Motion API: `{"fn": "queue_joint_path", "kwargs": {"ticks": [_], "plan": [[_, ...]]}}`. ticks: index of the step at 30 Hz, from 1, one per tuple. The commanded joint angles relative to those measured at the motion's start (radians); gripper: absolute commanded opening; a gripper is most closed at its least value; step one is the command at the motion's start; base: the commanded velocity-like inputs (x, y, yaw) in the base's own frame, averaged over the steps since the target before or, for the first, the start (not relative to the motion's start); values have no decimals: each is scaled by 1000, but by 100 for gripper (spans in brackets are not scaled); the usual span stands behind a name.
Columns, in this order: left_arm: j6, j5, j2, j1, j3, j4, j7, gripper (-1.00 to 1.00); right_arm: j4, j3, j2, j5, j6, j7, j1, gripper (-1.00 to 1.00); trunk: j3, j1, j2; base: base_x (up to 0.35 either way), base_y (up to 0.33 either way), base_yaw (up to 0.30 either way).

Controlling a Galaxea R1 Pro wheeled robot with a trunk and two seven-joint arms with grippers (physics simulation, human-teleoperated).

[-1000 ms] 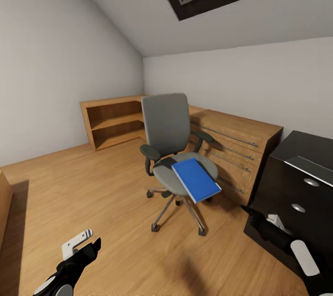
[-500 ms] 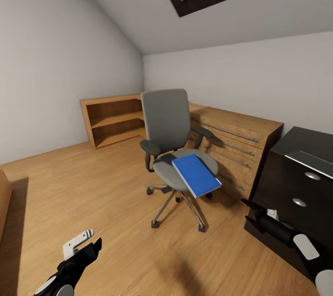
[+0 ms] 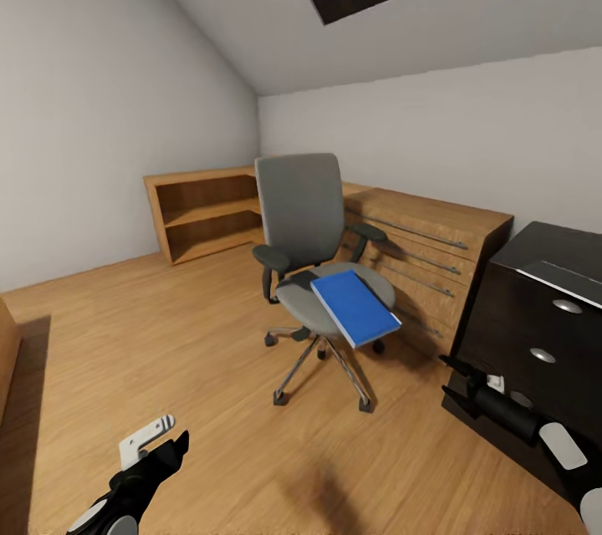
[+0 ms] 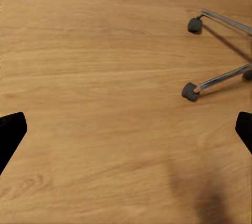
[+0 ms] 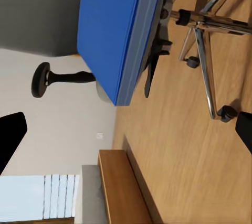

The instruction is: In the bedroom, organize the workspace by keeping the computer under the desk, ensuring the monitor is on the desk, placing the keyboard on the desk next to the monitor, placing the mouse on the desk next to the keyboard, moving the folder from the swivel chair onto the desk next to the mouse, stacking the notebook on top of the folder with the pen on top of the notebook, and positioning the swivel chair next to the desk.

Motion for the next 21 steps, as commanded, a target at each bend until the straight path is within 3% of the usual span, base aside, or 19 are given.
{"fn": "queue_joint_path", "kwargs": {"ticks": [1, 10, 21], "plan": [[1, 8, 1, 0, -2, -2, 9, 100, 0, -5, 1, 0, 5, 1, -1, 100, -4, 4, -8, 0, 0, 0], [1, 8, 1, 0, -1, -2, 9, 100, 0, -10, 4, -4, -3, 0, 0, 100, -32, 38, -71, 0, 0, 0], [2, 8, 1, 0, 0, -2, 10, 100, 0, -9, 6, -6, -6, -1, -1, 100, -75, 43, -73, 0, 0, 0]]}}
